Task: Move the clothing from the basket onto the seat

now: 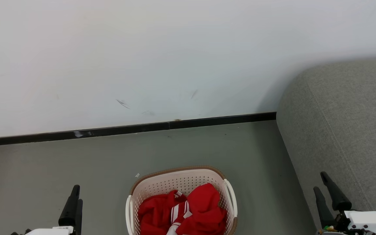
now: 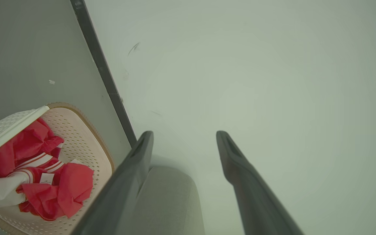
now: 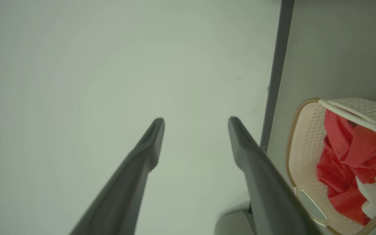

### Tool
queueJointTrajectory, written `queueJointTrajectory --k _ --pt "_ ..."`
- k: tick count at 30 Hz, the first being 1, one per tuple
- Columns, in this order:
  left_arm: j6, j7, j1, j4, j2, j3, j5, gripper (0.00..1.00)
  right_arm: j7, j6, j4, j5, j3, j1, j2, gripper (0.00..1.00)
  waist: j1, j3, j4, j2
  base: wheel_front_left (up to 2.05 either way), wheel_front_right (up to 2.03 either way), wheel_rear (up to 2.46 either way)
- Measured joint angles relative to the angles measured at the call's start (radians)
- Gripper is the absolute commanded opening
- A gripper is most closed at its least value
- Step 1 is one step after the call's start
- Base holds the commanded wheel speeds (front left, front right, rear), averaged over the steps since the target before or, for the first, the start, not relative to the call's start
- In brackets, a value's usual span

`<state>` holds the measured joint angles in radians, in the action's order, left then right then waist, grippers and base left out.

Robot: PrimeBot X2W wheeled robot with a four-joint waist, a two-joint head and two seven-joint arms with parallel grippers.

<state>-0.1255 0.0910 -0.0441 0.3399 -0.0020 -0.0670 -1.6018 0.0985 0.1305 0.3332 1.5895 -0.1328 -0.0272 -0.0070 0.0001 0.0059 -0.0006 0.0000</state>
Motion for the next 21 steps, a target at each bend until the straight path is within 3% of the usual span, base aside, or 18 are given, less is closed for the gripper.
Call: queueJointTrajectory --k 12,21 --pt "0.000 -0.041 -0.002 -0.008 0.003 0.023 0.022 1.00 -0.046 0.000 -0.023 -0.078 0.029 -0.001 -0.026 1.00 0.0008 0.001 -0.001 0.0000 0.00 0.00 0.00" --pt "0.000 -0.076 -0.005 -0.009 0.017 0.049 0.072 1.00 -0.082 0.000 -0.031 -0.167 0.065 -0.002 -0.049 1.00 0.0068 -0.005 -0.003 0.0000 0.00 0.00 0.00"
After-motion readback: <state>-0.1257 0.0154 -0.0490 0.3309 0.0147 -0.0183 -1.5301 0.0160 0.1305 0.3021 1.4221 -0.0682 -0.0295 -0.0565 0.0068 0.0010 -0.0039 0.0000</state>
